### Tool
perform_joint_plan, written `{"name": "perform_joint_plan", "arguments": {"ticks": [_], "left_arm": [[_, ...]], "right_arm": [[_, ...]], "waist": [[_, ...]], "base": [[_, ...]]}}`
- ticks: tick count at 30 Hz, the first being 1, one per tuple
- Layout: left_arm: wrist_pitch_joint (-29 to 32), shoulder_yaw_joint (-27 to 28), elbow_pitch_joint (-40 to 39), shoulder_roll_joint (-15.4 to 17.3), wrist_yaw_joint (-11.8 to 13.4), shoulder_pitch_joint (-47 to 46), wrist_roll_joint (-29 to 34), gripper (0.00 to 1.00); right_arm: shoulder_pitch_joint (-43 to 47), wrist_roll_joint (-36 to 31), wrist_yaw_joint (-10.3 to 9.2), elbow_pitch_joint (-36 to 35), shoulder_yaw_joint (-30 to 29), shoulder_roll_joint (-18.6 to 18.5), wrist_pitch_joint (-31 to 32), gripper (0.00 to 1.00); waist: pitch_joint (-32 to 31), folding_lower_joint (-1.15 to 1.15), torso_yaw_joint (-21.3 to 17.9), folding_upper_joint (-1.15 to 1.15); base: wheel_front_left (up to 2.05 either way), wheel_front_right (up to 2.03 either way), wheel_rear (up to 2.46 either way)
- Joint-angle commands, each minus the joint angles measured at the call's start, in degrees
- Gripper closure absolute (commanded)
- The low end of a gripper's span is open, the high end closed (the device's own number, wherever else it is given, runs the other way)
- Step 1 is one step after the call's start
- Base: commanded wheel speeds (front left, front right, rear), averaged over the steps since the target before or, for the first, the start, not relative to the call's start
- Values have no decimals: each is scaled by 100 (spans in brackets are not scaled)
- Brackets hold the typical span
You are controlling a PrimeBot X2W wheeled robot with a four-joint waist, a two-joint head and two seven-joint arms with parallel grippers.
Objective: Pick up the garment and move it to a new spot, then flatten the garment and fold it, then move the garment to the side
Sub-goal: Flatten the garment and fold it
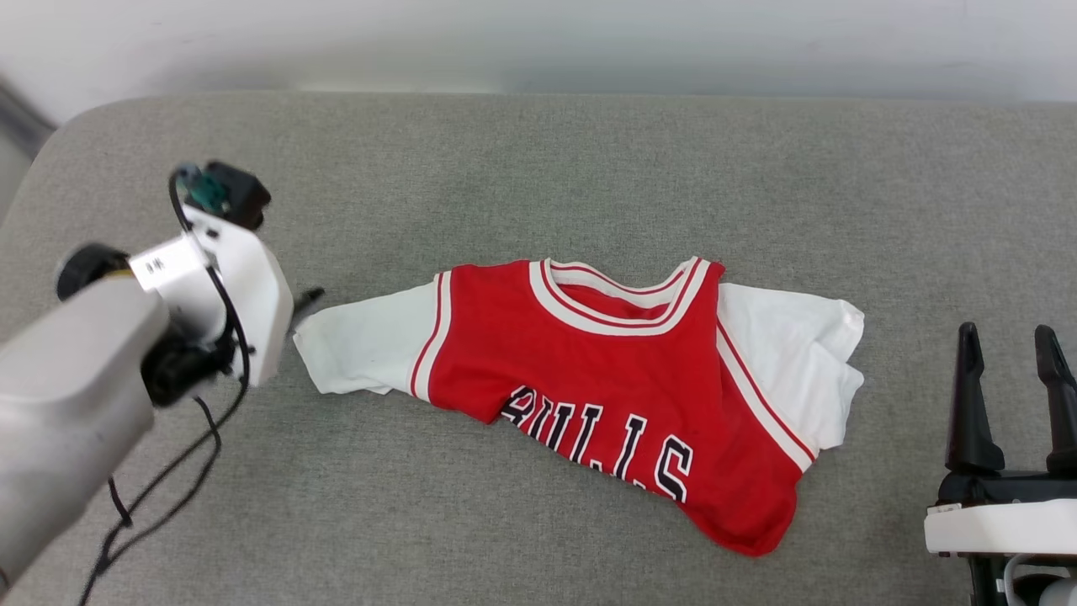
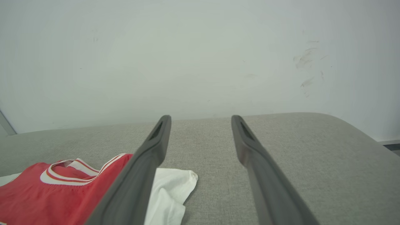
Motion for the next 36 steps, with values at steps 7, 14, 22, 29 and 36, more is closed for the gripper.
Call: {"name": "perform_joint_plan", "arguments": {"ticks": [7, 14, 22, 29, 36], "left_arm": [[766, 2, -145, 259, -51, -638, 0, 0], [1834, -86, -93, 309, -67, -706, -248, 0], [2035, -183, 264, 168, -29, -101, -310, 0], [1761, -245, 368, -98, -145, 415, -375, 100], [686, -114, 209, 24, -167, 43, 27, 100]], "right_arm": [[-45, 27, -2, -57, 52, 12, -14, 0], [-222, 25, -2, -94, 50, 12, -14, 0], [-373, 58, -2, -128, 60, 13, -14, 0], [-308, 57, -2, -74, -8, 13, -14, 0], [-314, -11, -2, -178, -228, 11, -14, 0]], "waist": [[165, 1, -139, 0], [463, 1, -344, 0], [749, 1, -515, 0], [646, 1, -420, 0], [198, 1, -203, 0]], "base": [[0, 0, 0], [0, 0, 0], [0, 0, 0], [0, 0, 0], [0, 0, 0]]}}
